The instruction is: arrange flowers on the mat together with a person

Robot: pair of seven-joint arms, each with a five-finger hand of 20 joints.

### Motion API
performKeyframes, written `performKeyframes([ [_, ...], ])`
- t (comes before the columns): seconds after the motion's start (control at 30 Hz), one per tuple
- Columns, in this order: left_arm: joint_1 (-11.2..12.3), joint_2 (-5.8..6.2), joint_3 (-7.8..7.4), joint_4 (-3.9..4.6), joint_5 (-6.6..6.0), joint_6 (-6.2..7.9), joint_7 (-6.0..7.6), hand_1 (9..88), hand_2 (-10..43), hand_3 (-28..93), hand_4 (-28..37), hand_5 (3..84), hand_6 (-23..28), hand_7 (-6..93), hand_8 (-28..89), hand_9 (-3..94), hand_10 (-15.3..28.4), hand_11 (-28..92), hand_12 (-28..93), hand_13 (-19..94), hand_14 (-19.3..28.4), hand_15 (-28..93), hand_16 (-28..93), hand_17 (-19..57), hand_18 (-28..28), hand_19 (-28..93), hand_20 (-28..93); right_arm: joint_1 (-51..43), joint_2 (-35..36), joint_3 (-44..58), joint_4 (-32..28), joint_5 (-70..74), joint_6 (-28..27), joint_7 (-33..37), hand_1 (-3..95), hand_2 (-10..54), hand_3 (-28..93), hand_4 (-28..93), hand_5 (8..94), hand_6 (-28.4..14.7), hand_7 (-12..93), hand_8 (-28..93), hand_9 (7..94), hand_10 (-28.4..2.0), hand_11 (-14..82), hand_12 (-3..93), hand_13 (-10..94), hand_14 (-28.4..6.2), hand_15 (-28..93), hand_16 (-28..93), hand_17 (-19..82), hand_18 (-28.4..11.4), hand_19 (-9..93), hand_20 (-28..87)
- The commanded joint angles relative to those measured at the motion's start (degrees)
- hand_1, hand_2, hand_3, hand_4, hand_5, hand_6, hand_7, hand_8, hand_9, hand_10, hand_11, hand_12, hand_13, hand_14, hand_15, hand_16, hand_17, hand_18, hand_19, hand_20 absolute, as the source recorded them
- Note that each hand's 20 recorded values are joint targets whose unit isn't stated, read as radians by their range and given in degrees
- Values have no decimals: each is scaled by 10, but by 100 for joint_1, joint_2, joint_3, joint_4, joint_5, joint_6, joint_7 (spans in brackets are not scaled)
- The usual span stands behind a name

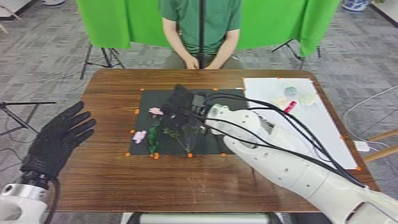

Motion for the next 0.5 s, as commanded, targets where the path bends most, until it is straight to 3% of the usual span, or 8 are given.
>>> performKeyframes([
  [0.03,85,-4,1,23,-29,-49,-37,289,-43,680,-267,317,41,138,-77,272,113,169,190,225,142,256,32,-90,217,426,94,135,97,-54,75,-52,11,508,259,111,921,-179,533,5,279,-150,563,-99,274,245,521,-78,524,245,181,-173,582,406],
  [0.13,107,-12,-11,20,-29,-40,-28,289,-43,680,-267,317,40,139,-77,272,113,169,190,225,141,254,32,-90,216,426,94,210,77,-53,193,-104,-75,566,198,161,931,-112,562,-2,260,-141,588,-106,251,238,517,-87,522,246,175,-183,581,414],
  [0.23,94,-26,-15,20,-19,-45,-43,288,-43,681,-267,317,40,138,-77,272,113,168,190,225,142,255,33,-90,216,426,94,248,34,-12,218,-242,-519,670,177,178,931,-117,583,-5,245,-138,605,-109,238,236,518,-94,522,247,175,-188,583,419],
  [0.5,85,0,-4,17,-26,-27,-19,288,-41,681,-268,316,40,136,-76,272,113,168,191,225,141,256,33,-90,217,425,95,315,-64,-22,402,-441,-718,665,155,201,925,-133,620,1,243,-135,632,-114,227,237,508,-98,521,250,169,-191,581,425],
])
